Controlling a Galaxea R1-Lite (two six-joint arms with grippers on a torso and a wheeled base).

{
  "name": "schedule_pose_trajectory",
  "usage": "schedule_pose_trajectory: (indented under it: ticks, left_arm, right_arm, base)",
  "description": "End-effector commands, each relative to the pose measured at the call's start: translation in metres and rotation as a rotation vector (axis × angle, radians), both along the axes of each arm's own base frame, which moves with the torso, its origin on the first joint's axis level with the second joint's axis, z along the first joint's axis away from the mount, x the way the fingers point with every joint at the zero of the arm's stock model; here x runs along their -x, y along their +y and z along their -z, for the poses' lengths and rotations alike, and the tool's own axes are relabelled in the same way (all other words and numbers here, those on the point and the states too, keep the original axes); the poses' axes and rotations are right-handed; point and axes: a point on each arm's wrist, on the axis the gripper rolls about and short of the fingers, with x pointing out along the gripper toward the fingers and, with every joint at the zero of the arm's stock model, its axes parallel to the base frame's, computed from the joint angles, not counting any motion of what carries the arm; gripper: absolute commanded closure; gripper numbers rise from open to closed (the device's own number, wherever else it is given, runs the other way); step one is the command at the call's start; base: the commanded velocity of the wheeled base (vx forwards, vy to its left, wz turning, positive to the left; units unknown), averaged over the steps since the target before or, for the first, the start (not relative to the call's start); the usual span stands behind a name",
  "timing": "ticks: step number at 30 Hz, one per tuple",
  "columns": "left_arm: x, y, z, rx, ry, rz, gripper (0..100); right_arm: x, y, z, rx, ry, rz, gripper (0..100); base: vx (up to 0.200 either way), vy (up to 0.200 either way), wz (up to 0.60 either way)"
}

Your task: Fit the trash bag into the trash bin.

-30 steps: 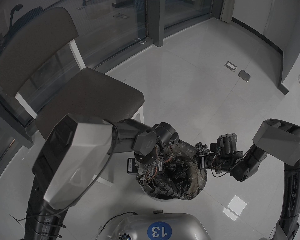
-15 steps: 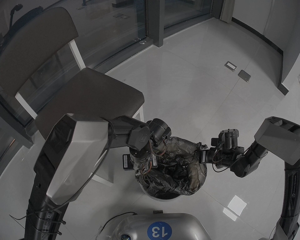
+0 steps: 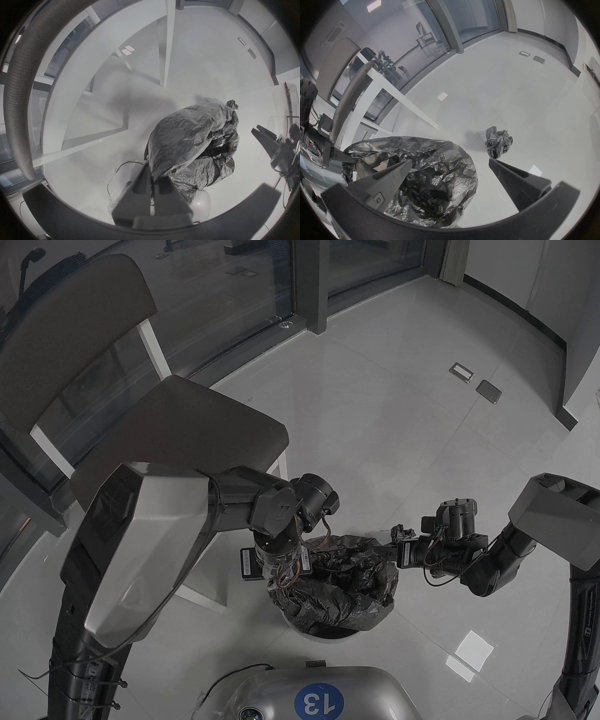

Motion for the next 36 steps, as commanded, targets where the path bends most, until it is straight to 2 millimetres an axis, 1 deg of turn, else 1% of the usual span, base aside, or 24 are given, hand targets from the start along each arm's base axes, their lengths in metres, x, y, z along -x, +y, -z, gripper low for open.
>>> schedule_pose_trajectory:
  ticks: [1,5,10,13,18,19,30,32,35,36]
  left_arm:
    - [0.000,0.003,0.013,-0.024,0.029,-0.004,100]
    - [0.001,0.005,0.020,-0.048,0.048,-0.003,100]
    - [0.003,0.010,0.027,-0.093,0.070,-0.003,100]
    - [0.003,0.013,0.029,-0.121,0.069,0.003,100]
    - [0.001,0.015,0.029,-0.121,0.071,-0.002,100]
    - [0.001,0.016,0.029,-0.122,0.071,-0.004,0]
    - [0.003,0.012,0.027,-0.119,0.066,0.005,0]
    - [0.008,0.008,0.020,-0.112,0.049,0.020,0]
    - [0.014,0.004,0.007,-0.098,0.027,0.040,0]
    - [0.014,0.004,0.007,-0.098,0.027,0.040,0]
  right_arm:
    - [0.009,0.003,-0.015,-0.004,-0.023,-0.015,0]
    - [0.017,0.010,-0.023,-0.008,-0.032,-0.038,0]
    - [0.028,0.022,-0.026,-0.006,-0.026,-0.077,0]
    - [0.030,0.025,-0.027,-0.008,-0.030,-0.088,0]
    - [0.031,0.027,-0.028,-0.007,-0.032,-0.093,0]
    - [0.031,0.027,-0.028,-0.007,-0.032,-0.093,0]
    - [0.032,0.030,-0.028,-0.009,-0.033,-0.101,0]
    - [0.033,0.030,-0.027,-0.008,-0.028,-0.104,0]
    - [0.037,0.032,-0.032,-0.013,-0.033,-0.112,0]
    - [0.037,0.032,-0.032,-0.013,-0.033,-0.112,0]
  base:
    - [0.000,0.000,0.00]
    - [0.000,0.000,0.00]
    - [0.000,0.000,0.00]
    - [0.000,0.000,0.00]
    - [0.000,0.000,0.00]
    - [0.000,0.000,0.00]
    - [0.000,0.000,0.00]
    - [0.000,0.000,0.00]
    - [0.000,0.000,0.00]
    - [0.000,0.000,0.00]
